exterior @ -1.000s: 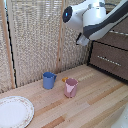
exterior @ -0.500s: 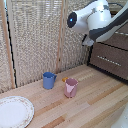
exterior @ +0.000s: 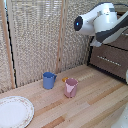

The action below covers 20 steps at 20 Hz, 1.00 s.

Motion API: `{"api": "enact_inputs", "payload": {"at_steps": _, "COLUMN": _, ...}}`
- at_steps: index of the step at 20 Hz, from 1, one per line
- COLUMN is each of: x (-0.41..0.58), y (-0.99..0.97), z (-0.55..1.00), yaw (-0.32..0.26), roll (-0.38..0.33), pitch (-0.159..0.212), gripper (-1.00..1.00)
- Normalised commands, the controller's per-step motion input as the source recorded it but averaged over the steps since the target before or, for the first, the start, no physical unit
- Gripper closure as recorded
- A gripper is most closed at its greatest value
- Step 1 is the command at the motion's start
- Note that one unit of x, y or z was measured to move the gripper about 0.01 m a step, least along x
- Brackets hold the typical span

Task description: Kindly get your arm to the topmost drawer handle. Get a good grip on it, then softly pull to open it.

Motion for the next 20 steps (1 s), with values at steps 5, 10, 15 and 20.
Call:
{"api": "enact_inputs", "payload": {"at_steps": 5, "x": 0.000, "y": -0.45, "z": 0.00, "yaw": 0.222, "roll": -0.122, "pitch": 0.000, "gripper": -1.00}}
{"api": "enact_inputs", "payload": {"at_steps": 10, "x": -0.005, "y": -0.55, "z": 0.00, "yaw": 0.192, "roll": -0.099, "pitch": 0.000, "gripper": -1.00}}
{"api": "enact_inputs", "payload": {"at_steps": 15, "x": -0.075, "y": -0.68, "z": 0.01, "yaw": 0.153, "roll": -0.054, "pitch": 0.000, "gripper": -1.00}}
{"api": "enact_inputs", "payload": {"at_steps": 20, "x": -0.015, "y": -0.55, "z": 0.00, "yaw": 0.139, "roll": 0.027, "pitch": 0.005, "gripper": -1.00}}
